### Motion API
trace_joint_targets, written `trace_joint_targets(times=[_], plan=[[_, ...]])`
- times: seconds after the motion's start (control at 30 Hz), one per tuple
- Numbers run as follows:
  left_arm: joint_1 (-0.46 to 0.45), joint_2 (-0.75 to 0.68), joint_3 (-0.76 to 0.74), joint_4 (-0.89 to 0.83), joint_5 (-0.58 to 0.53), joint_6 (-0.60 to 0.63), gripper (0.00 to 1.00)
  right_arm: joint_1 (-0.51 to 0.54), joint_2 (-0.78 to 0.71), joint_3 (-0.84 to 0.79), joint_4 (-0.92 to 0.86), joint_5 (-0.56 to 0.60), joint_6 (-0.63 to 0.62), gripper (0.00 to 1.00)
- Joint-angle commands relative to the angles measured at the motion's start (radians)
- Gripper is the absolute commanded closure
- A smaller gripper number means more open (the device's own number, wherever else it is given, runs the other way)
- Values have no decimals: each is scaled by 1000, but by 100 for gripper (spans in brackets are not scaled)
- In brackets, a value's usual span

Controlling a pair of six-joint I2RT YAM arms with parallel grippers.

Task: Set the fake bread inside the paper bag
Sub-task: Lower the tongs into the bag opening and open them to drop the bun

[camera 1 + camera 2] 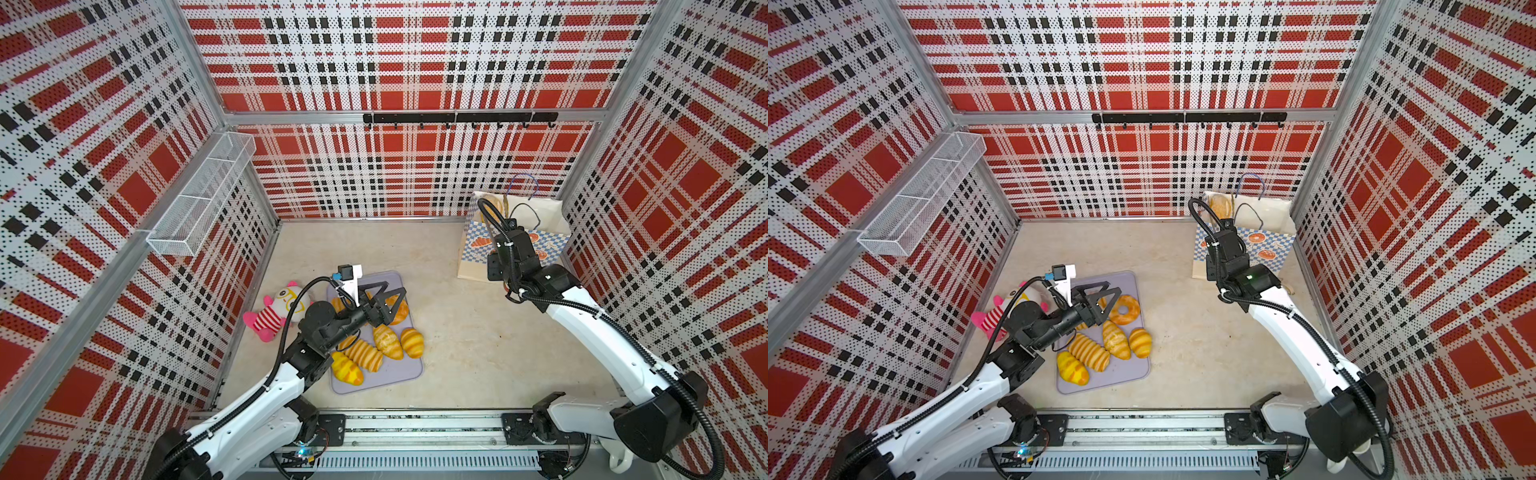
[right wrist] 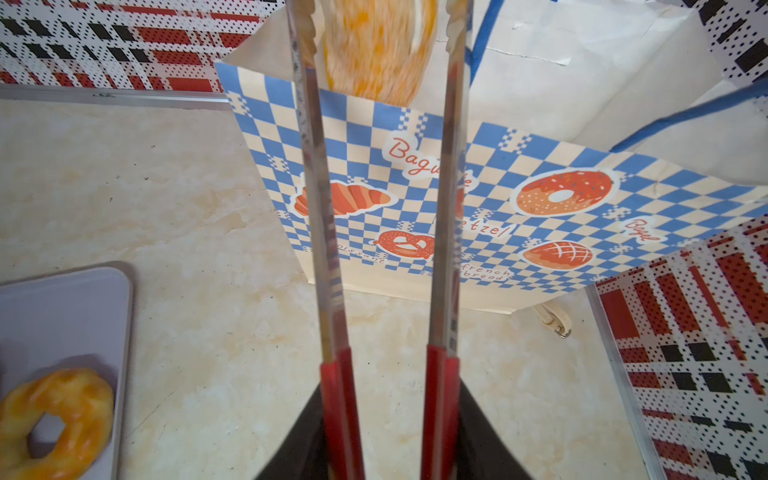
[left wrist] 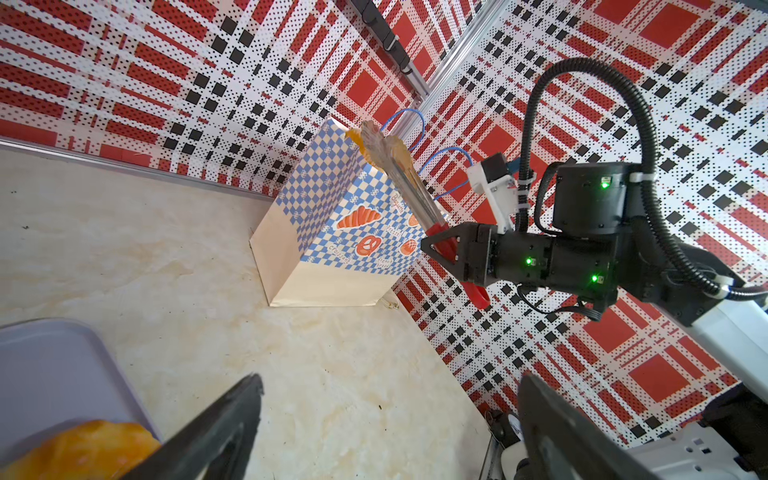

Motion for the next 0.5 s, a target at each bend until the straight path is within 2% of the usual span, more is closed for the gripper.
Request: trace_joint_targets(times=[0.0,0.2,0.47], plan=[[-6,-13,-10,15,-3,22,2,-4,-19,40,15,29,7,60],[-4,-3,-3,-5,-22,25,2,-5,-45,32,20,1,-5,61],[-16,-28,1,-86,-105,44,2,-6,-172,-16,40,-146,-25,61]])
